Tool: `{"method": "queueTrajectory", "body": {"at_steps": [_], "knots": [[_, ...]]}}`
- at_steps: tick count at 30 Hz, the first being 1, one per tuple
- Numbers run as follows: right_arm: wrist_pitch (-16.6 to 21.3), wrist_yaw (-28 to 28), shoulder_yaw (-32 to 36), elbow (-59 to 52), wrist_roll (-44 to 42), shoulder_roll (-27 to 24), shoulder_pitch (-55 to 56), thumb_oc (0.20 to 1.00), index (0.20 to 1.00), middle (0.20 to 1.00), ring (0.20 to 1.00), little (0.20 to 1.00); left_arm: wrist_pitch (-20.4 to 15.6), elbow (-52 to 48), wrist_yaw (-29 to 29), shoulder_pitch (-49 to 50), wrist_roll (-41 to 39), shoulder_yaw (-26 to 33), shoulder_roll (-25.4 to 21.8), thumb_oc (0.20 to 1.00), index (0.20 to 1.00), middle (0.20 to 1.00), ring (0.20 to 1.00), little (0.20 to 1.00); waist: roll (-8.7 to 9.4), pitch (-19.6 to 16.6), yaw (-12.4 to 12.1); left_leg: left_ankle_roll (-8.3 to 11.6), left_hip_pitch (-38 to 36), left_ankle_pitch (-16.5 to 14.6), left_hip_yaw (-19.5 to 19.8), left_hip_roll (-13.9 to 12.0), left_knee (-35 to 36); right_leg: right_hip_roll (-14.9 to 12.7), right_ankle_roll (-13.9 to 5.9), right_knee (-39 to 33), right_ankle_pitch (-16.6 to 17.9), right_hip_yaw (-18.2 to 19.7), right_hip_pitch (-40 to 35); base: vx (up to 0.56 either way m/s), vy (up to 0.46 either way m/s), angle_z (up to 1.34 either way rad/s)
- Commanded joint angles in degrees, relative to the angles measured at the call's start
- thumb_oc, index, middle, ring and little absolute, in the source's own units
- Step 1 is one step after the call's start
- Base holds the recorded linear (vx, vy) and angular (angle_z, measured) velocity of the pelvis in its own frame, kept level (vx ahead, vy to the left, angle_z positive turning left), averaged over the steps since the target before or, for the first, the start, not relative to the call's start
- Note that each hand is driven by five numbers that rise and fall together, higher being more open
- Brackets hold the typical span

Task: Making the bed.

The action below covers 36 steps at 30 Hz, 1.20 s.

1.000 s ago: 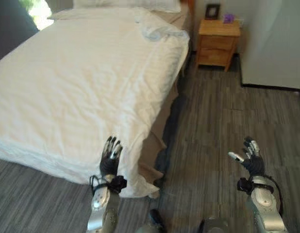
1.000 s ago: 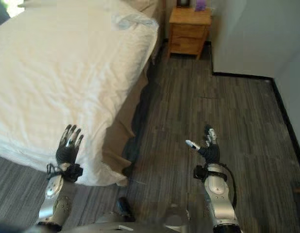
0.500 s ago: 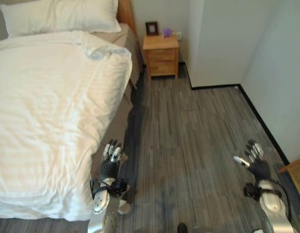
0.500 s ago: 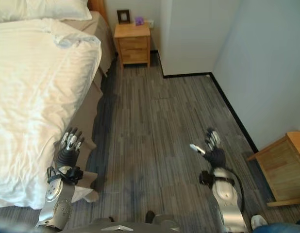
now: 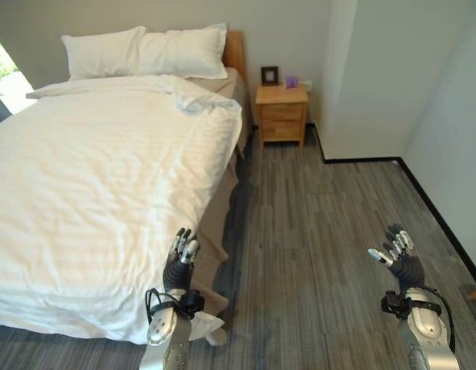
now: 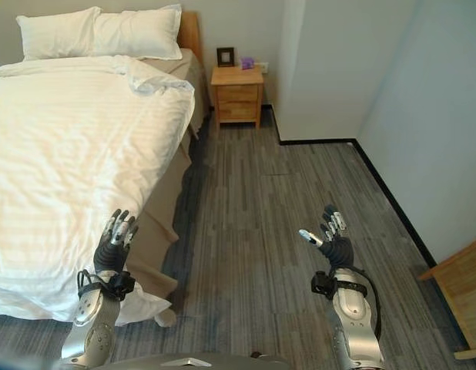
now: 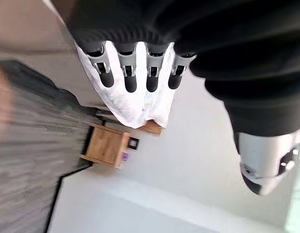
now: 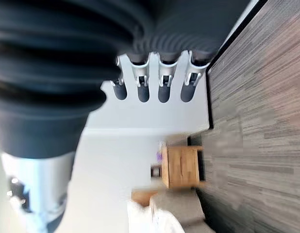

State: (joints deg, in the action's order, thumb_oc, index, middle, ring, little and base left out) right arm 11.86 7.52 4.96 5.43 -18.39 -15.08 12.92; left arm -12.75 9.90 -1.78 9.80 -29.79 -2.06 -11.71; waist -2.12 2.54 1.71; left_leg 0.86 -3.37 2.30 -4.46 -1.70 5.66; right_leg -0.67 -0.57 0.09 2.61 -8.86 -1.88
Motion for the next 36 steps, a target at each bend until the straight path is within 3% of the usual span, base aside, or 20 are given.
{"method": "queueTrajectory", "body": {"at_steps": [1,6,19,22,24,25,26,27,29,31,32,33,36], "knots": [[2.2,1.3,2.8,-0.9,-5.2,0.0,-1.5,1.0,1.0,1.0,1.0,1.0,-0.9,-1.7,0.0,-4.1,3.9,0.7,-5.4,1.0,1.0,1.0,1.0,1.0,3.92,1.6,0.1,2.11,0.5,-1.2,-3.9,-0.7,-2.9,-3.9,-6.56,-1.4,-3.0,-2.9,-1.7,-0.01,0.038,0.28],[0.5,-1.0,1.0,-1.5,-2.5,-1.3,-2.1,1.0,1.0,1.0,1.0,1.0,-0.7,-1.4,-0.1,-4.6,4.0,1.2,-5.7,1.0,1.0,1.0,1.0,1.0,3.62,1.6,-0.4,1.53,-0.8,-0.5,-2.9,-0.1,-1.3,-4.5,-6.46,-0.5,-2.8,-2.5,-2.1,-0.02,0.048,0.09],[1.6,-1.0,0.7,-3.8,1.0,-1.4,-4.8,1.0,1.0,1.0,1.0,1.0,-1.9,-1.2,-1.8,-3.8,2.7,5.5,-5.8,1.0,1.0,1.0,1.0,1.0,3.36,1.7,-1.4,0.01,-1.0,-2.1,-2.7,1.8,-1.9,-6.7,-7.54,0.1,-3.0,-2.1,-3.0,0.06,0.059,0.02],[2.0,-0.5,0.8,-3.8,2.7,-1.5,-5.1,1.0,1.0,1.0,1.0,1.0,-2.3,-0.6,-3.1,-4.9,3.9,6.2,-6.3,1.0,1.0,1.0,1.0,1.0,2.67,2.7,-1.1,-1.63,-1.2,-3.6,-2.4,2.5,-2.4,-8.2,-8.26,9.8,-3.7,-1.0,0.9,0.13,0.122,-0.01],[1.9,0.2,-0.1,-3.6,4.3,-1.3,-5.8,1.0,1.0,1.0,1.0,1.0,-2.3,-0.9,-3.9,-4.9,4.2,7.0,-6.7,1.0,1.0,1.0,1.0,1.0,2.42,4.4,-1.4,-3.26,-2.3,-4.5,-3.4,2.9,-2.3,-9.8,-9.6,23.9,1.1,-1.4,7.2,0.07,0.117,-0.16],[1.9,0.3,-0.2,-3.6,4.3,-1.3,-5.9,1.0,1.0,1.0,1.0,1.0,-2.3,-0.9,-3.9,-5.0,4.2,7.0,-6.7,1.0,1.0,1.0,1.0,1.0,2.47,4.3,-1.5,-3.3,-2.0,-4.4,-3.6,2.9,-2.3,-9.8,-9.57,24.0,1.3,-1.3,7.6,0.16,0.124,-0.41],[1.8,0.3,-1.3,-4.0,5.1,-0.9,-6.2,1.0,1.0,1.0,1.0,1.0,-2.5,-0.7,-4.3,-4.7,4.5,7.3,-6.9,1.0,1.0,1.0,1.0,1.0,1.31,5.8,-0.6,-3.73,-4.1,-4.9,-3.5,2.2,-1.3,-9.5,-10.73,32.1,4.0,-0.7,13.6,0.24,0.082,-0.42],[1.7,-0.2,-1.8,-4.3,4.6,-0.5,-5.9,1.0,1.0,1.0,1.0,1.0,-2.5,-0.5,-4.7,-4.6,4.8,7.6,-7.2,1.0,1.0,1.0,1.0,1.0,1.18,6.1,0.1,-3.47,-5.4,-5.5,-3.7,2.0,-0.7,-9.5,-10.82,32.2,4.4,-0.5,16.4,0.39,0.075,-0.54],[1.5,-0.7,-2.1,-4.6,3.9,-0.1,-5.5,1.0,1.0,1.0,1.0,1.0,-2.6,-0.5,-4.8,-4.4,5.2,7.9,-7.3,1.0,1.0,1.0,1.0,1.0,1.22,6.3,0.7,-2.99,-6.5,-6.5,-4.0,1.8,-0.7,-9.8,-10.64,29.5,3.8,-0.8,18.1,0.34,-0.025,-0.49],[1.1,-1.8,-2.4,-4.3,2.8,0.3,-3.2,1.0,1.0,1.0,1.0,1.0,-2.8,-0.8,-4.2,-5.2,4.9,8.0,-7.7,1.0,1.0,1.0,1.0,1.0,1.4,6.7,3.5,-0.92,-10.0,-8.8,-2.1,1.1,-0.7,-7.5,-9.93,14.3,3.5,0.7,19.5,0.47,-0.121,-0.02],[1.1,-1.8,-2.4,-4.3,2.8,0.3,-3.2,1.0,1.0,1.0,1.0,1.0,-2.8,-0.8,-4.2,-5.2,4.9,8.0,-7.7,1.0,1.0,1.0,1.0,1.0,1.35,6.8,3.5,-0.91,-10.0,-8.8,-2.1,1.1,-0.7,-7.4,-9.93,14.1,3.6,0.6,19.4,0.51,-0.182,0.3],[0.3,-2.4,-2.1,-5.3,4.7,-0.8,-1.3,1.0,1.0,1.0,1.0,1.0,-2.5,-0.1,-3.8,-6.3,7.2,7.9,-8.8,1.0,1.0,1.0,1.0,1.0,1.94,6.8,5.0,0.55,-12.0,-10.0,-0.2,0.9,-0.7,-7.0,-10.9,4.7,5.5,3.0,21.0,0.34,-0.114,0.34],[0.0,-3.2,-1.6,-7.2,6.6,-1.5,0.6,1.0,1.0,1.0,1.0,1.0,-3.0,0.9,-4.7,-6.7,8.8,8.6,-9.2,1.0,1.0,1.0,1.0,1.0,1.47,6.5,6.2,1.76,-14.7,-11.0,0.6,-0.7,-0.7,-7.3,-11.93,-1.4,8.3,0.6,21.0,0.48,-0.162,0.51]]}}
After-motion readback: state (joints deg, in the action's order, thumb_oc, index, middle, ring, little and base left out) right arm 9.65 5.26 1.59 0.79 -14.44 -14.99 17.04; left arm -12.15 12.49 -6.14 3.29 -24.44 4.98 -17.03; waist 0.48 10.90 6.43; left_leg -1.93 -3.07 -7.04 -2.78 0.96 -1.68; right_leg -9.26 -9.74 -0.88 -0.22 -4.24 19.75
